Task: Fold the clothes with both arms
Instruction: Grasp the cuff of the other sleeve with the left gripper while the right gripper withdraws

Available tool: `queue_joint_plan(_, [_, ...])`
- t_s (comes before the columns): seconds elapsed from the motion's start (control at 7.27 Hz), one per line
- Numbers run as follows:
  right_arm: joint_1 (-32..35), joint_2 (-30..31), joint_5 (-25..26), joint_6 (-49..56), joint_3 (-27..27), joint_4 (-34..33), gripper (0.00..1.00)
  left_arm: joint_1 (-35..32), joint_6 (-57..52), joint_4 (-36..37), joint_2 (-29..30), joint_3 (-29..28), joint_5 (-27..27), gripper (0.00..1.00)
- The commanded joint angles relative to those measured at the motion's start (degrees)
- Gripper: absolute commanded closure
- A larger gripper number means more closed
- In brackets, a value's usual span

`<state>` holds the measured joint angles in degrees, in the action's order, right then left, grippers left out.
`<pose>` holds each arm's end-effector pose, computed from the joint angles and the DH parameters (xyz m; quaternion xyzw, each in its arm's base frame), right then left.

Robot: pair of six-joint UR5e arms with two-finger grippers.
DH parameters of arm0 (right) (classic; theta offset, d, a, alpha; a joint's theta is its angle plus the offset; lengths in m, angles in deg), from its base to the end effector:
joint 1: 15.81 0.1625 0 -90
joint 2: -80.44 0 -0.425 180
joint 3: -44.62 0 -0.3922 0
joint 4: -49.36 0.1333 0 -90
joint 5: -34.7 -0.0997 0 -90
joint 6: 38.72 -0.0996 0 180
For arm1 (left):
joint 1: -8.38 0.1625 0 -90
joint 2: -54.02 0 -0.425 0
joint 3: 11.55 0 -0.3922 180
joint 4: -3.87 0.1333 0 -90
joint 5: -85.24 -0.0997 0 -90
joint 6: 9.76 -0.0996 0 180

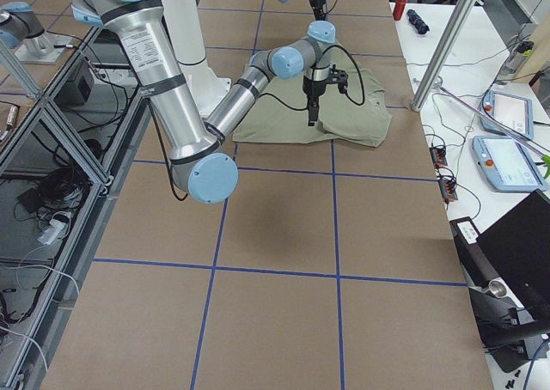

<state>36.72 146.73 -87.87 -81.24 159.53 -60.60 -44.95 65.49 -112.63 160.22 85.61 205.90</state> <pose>-0.2762 -0.4913 0.2832 0.0074 -0.3608 -0.0284 0.9322 0.2972 -0.5373 0.3941 0.0289 0.4711 -0.1837 0.8623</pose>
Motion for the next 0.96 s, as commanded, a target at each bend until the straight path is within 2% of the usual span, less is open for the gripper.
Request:
queue_joint_plan(0.0, [0.82,1.73,0.23,2.61,0.23,0.01,0.00,1.56,6.37,13.11,13.81,0.05,0.45,1.00])
queue_joint_plan(0.28, [0.83,1.91,0.14,2.71,0.32,0.01,0.00,2.00,13.05,12.88,22.34,-1.17,3.00,1.00])
queue_joint_plan(0.41, [1.00,2.26,0.05,2.71,0.58,0.01,0.00,2.44,16.73,12.61,27.43,-3.44,3.09,1.00])
queue_joint_plan(0.55, [1.78,3.39,-0.12,3.23,1.19,0.01,0.00,4.44,19.64,12.00,33.75,-8.86,3.00,1.00])
queue_joint_plan(0.69, [2.49,4.36,-0.39,3.76,1.63,0.01,0.00,6.90,22.45,9.91,37.12,-12.39,2.83,1.00])
queue_joint_plan(0.83, [2.58,4.55,-0.39,3.76,1.64,0.01,0.00,9.27,26.05,7.10,38.20,-13.04,2.57,1.00])
